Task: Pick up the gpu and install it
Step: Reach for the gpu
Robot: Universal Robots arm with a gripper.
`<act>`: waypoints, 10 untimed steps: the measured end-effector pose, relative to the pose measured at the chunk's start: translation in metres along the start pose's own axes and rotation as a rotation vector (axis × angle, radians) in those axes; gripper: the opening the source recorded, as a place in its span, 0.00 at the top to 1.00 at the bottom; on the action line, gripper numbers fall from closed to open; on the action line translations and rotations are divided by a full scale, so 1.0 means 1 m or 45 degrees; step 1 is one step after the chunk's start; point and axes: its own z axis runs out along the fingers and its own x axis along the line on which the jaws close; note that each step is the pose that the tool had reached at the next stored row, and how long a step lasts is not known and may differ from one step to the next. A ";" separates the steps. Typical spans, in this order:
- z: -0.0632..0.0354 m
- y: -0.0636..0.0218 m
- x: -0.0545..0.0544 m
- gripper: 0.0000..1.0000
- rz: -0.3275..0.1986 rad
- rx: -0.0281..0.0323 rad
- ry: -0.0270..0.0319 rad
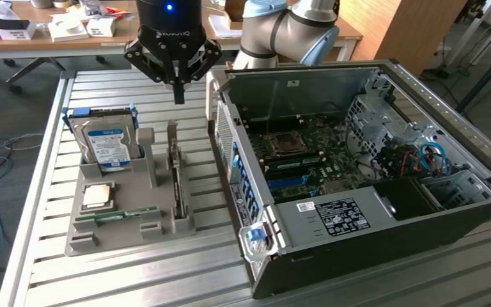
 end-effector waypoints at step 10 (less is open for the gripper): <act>-0.0001 -0.0027 0.000 0.89 0.000 0.0000 0.0000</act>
